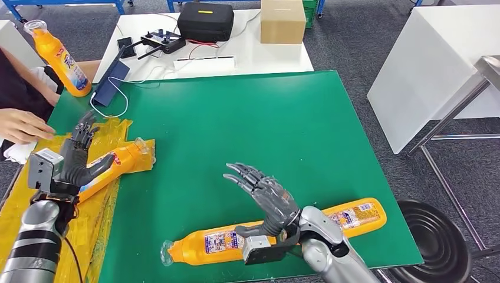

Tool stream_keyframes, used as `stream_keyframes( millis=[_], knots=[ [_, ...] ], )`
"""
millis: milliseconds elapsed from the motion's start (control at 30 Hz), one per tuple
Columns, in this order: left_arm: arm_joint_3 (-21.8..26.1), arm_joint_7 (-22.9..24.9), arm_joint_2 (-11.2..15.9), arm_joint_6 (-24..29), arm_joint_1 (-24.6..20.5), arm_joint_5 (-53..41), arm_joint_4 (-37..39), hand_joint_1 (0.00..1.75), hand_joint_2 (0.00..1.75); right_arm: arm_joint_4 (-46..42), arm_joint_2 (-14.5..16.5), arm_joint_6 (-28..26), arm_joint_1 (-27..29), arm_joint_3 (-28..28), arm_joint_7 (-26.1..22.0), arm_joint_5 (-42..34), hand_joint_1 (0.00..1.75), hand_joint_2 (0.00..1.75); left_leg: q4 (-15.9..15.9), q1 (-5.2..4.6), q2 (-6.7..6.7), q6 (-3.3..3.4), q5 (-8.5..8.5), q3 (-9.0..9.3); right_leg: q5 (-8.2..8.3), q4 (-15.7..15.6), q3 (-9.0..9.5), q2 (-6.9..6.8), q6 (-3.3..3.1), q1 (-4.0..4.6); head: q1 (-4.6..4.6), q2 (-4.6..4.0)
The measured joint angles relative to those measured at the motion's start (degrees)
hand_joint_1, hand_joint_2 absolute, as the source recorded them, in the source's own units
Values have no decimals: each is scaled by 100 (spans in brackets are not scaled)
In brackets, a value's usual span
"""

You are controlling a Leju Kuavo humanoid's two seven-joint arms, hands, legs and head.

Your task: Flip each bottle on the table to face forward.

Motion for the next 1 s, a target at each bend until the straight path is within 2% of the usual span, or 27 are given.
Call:
stream_keyframes(
  millis=[100,333,500,733,1000],
  knots=[
    [-58,4,-177,83,9,-6,-101,0,175,-31,-290,80,0,151,-33,-3,0,175,0,-2,2,1,-1,2,1,0,0,1,2,-7,-2,0],
    [-143,2,-428,225,-25,59,-124,0,175,-314,-790,509,20,330,-227,-368,0,175,1,0,2,1,0,7,1,0,-2,3,2,-1,-3,1],
    [-206,2,-552,312,-116,139,2,0,175,-540,-1084,608,148,365,-277,-469,0,175,1,1,3,1,-1,7,1,1,-1,4,1,1,-3,0],
    [-224,-2,-625,345,-211,172,129,0,175,-648,-1302,621,238,408,-283,-477,0,175,1,0,3,1,-1,6,1,1,-1,6,2,1,-3,0],
    [-265,-10,-686,358,-258,246,227,0,175,-648,-1326,856,180,435,-196,-554,0,175,1,1,3,1,-1,6,1,1,-1,6,1,2,-3,1]
  ],
)
